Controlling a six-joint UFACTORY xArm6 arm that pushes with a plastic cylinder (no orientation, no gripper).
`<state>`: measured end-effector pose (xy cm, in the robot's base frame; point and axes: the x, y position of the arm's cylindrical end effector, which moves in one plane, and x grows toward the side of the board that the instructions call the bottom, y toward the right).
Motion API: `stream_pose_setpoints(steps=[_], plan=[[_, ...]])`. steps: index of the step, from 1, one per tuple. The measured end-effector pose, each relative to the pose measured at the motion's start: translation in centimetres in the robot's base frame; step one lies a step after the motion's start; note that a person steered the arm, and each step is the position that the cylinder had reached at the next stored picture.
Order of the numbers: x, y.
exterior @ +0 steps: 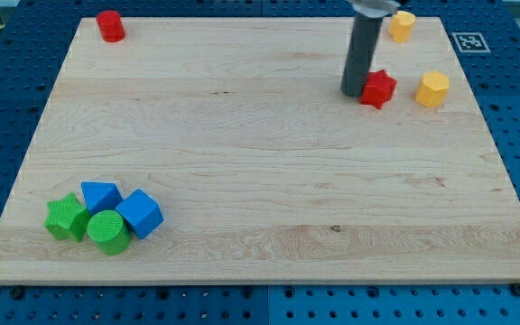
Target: Move the yellow heart into the red star
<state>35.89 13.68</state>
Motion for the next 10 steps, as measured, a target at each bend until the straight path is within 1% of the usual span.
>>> stream_pose_setpoints(steps=[1,2,3,4,5,6,7,8,9,10], plan=[[0.0,0.5],[-4.0,-3.3],[-12.2,-3.3],[-16.7,0.2],[-16.8,8.5],[-16.8,13.3],[-16.5,13.3],[-13.7,11.5],[-12.4,9.9],[-12.2,9.4]])
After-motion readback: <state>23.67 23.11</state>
